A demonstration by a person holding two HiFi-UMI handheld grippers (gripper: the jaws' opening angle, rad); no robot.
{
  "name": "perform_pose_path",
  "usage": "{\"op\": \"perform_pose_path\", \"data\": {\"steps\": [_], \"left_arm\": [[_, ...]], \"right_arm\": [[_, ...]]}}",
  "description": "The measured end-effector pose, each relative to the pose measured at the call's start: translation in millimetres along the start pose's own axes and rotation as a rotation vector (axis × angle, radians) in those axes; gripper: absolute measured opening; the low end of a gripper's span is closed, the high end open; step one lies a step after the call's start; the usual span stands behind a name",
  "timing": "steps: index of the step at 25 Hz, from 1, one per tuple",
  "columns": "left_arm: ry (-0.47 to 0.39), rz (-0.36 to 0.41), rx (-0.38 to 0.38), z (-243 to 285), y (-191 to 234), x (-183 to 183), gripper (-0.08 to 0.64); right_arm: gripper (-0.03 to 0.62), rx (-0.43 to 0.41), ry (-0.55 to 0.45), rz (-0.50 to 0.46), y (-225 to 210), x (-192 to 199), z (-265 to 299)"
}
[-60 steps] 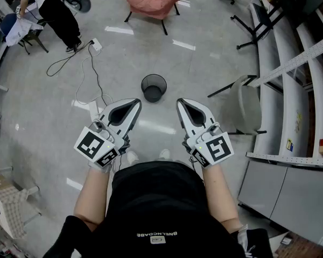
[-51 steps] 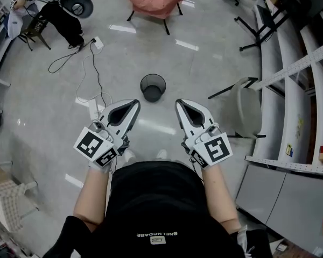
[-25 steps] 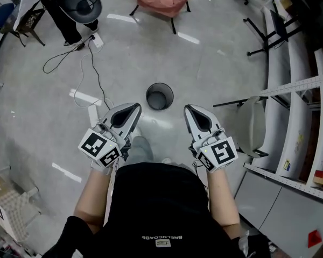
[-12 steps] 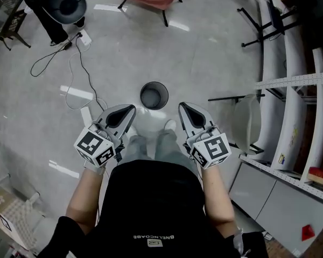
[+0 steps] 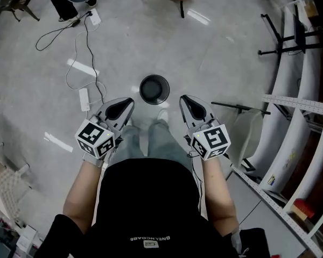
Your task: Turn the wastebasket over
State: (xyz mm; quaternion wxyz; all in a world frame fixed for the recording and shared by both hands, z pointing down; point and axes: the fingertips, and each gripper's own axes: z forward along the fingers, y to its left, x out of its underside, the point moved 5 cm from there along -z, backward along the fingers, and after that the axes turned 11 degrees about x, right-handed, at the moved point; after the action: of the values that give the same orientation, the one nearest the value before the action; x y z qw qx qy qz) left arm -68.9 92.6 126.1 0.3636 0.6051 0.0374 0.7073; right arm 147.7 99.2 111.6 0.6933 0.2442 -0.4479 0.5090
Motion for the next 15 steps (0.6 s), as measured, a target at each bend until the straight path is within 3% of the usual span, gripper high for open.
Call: {"op": "perform_pose_path", "data": {"steps": [8, 15], "left_arm": [[0.086, -0.124, -0.171, 41, 54, 66, 0.125], [0.15, -0.221, -0.287, 72, 111, 162, 0.173]], "right_arm": [[0.02, -0.083, 0.129, -0.054, -51, 50, 76], [0.094, -0.141, 0.297, -0.094, -86, 153, 158]]}}
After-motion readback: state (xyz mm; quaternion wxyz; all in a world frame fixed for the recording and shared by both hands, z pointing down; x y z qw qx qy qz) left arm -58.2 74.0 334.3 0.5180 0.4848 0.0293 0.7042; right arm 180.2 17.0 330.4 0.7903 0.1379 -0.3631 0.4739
